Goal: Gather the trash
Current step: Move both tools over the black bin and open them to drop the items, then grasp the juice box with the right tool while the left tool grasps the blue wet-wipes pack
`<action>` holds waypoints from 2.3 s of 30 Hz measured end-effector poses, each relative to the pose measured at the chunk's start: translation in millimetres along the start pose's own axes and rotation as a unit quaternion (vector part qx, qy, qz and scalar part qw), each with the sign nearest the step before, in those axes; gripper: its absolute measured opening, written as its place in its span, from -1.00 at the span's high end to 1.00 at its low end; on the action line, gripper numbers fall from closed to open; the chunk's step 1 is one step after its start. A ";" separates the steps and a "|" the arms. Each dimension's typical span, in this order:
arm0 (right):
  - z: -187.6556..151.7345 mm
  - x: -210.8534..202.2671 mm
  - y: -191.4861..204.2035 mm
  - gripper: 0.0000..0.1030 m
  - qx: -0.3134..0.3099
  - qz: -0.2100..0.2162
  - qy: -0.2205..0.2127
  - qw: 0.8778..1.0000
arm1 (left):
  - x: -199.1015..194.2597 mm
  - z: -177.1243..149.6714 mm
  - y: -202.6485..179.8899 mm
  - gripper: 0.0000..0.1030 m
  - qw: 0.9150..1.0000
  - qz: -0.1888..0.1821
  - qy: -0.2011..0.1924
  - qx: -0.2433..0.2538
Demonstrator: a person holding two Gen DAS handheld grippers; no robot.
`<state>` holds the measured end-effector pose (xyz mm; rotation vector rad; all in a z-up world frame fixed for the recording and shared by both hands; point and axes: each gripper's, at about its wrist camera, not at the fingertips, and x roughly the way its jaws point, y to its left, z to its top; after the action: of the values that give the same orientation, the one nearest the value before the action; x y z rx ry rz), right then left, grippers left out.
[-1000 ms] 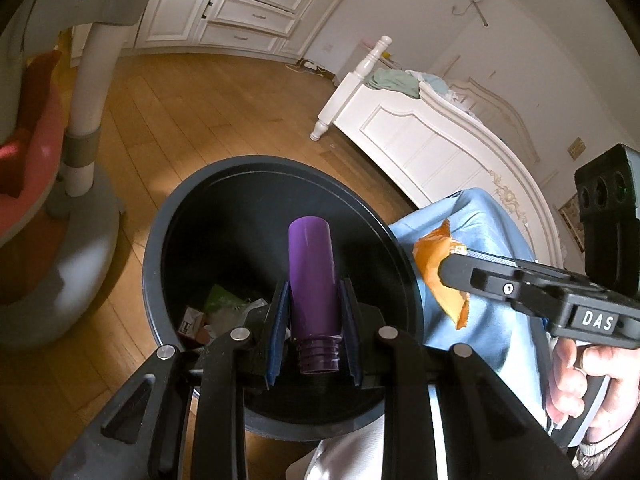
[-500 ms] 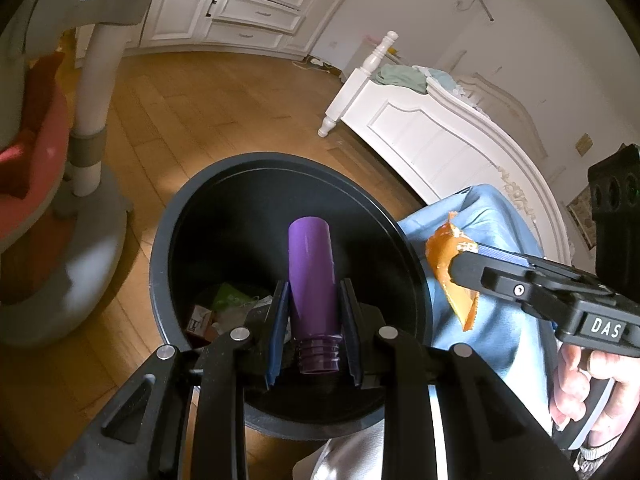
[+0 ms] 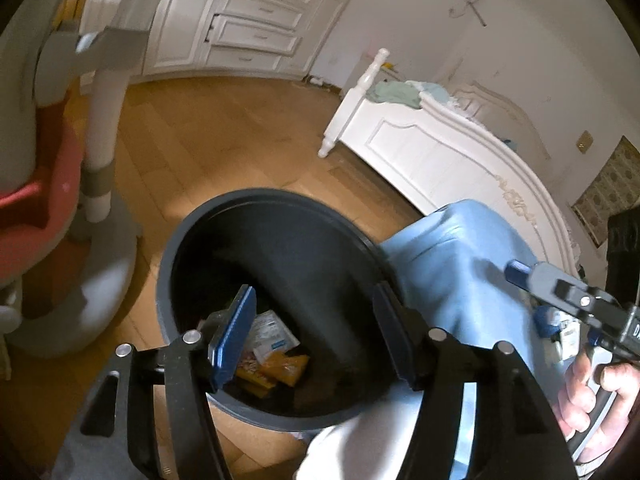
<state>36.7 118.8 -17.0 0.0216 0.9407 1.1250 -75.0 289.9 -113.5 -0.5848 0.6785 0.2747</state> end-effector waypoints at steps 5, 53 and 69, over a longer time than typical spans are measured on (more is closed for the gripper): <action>-14.6 -75.2 -26.3 -0.38 0.032 -0.005 -0.073 0.997 | -7.2 6.5 -46.4 -0.20 0.999 -0.025 -0.006 0.036; -158.8 -310.4 -199.3 -0.11 0.149 -0.082 -0.176 0.970 | 133.6 -85.5 -362.7 -0.34 0.834 -0.153 0.149 0.508; -157.8 -287.9 -158.7 -0.09 0.206 -0.039 -0.196 0.958 | 40.1 -35.5 -267.5 0.11 0.928 -0.209 0.063 0.302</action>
<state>24.2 -245.6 -8.1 0.5250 0.7933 0.7946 49.6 55.4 -50.8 -0.1422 0.7002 -0.3698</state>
